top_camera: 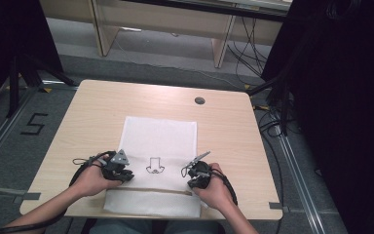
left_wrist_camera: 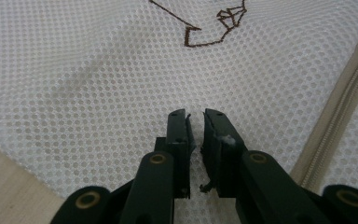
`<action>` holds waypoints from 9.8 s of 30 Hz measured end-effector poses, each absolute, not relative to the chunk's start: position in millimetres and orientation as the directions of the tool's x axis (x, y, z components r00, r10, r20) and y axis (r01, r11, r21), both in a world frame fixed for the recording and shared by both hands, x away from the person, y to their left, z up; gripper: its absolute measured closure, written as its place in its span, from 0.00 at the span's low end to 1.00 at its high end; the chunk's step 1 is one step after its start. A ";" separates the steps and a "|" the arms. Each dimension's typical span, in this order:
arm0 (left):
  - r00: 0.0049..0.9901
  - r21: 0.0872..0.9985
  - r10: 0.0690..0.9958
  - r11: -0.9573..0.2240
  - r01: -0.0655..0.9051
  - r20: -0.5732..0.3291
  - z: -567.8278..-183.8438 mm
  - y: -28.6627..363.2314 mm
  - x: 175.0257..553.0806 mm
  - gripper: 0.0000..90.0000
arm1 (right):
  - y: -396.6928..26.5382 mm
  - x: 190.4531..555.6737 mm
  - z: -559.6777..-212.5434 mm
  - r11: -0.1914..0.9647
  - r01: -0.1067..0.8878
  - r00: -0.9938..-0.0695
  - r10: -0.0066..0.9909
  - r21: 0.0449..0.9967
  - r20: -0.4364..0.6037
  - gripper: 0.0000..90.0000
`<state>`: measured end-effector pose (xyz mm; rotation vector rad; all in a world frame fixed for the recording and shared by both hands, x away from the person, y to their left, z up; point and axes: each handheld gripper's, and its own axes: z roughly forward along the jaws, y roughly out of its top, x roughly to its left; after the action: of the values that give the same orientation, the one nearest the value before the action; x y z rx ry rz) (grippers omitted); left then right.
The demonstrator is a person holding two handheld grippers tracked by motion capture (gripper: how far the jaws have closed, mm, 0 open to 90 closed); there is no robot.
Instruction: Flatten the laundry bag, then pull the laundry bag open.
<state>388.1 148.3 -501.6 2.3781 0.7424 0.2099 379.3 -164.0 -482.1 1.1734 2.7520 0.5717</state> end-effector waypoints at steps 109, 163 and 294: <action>0.935 0.783 0.347 -0.562 0.268 -0.071 -490.0 56.5 373.1 0.54 | -190.0 357.9 -481.6 0.571 0.759 -0.641 0.739 0.312 0.208 1.00; 0.978 0.728 0.203 -0.665 0.169 -0.043 -505.3 -4.0 363.0 0.90 | -189.3 358.9 -479.7 0.565 0.769 -0.632 0.743 0.300 0.220 1.00; 0.985 0.705 0.167 -0.703 0.095 0.034 -494.6 22.8 360.0 0.91 | -181.4 363.6 -480.7 0.587 0.744 -0.652 0.742 0.320 0.154 1.00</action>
<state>360.0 22.8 -494.6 2.3544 0.1818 0.1219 363.6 -181.4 -480.7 1.3123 2.8016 0.5687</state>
